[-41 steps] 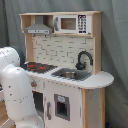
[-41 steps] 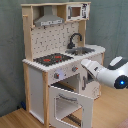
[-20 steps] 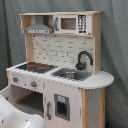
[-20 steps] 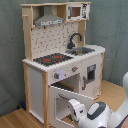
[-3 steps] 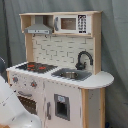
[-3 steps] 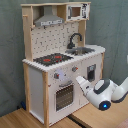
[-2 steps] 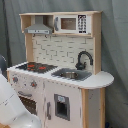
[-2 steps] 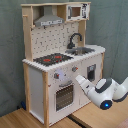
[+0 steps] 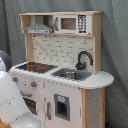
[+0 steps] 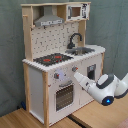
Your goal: Play with the kitchen
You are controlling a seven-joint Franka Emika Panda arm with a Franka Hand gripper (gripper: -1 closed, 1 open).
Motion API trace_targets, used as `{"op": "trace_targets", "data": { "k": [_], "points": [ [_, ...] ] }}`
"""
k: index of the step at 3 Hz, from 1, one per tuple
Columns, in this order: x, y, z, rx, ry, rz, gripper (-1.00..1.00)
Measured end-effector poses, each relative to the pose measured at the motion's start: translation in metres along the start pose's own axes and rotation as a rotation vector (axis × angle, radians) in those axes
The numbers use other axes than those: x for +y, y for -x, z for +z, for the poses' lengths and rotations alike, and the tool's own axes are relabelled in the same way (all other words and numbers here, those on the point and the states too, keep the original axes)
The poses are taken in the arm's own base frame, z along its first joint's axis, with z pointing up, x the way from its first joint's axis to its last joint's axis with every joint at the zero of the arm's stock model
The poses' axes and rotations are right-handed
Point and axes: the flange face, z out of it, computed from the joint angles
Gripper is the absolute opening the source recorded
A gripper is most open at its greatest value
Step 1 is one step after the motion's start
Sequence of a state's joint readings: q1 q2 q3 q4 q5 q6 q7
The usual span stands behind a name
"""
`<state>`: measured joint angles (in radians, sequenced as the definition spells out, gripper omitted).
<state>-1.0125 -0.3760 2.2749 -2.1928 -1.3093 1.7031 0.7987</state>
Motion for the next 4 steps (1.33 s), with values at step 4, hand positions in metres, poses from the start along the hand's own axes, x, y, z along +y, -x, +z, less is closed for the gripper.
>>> {"op": "trace_targets", "data": {
  "k": [4],
  "points": [
    [0.003, 0.038, 0.021, 0.092, 0.059, -0.222, 1.0]
  ]
}}
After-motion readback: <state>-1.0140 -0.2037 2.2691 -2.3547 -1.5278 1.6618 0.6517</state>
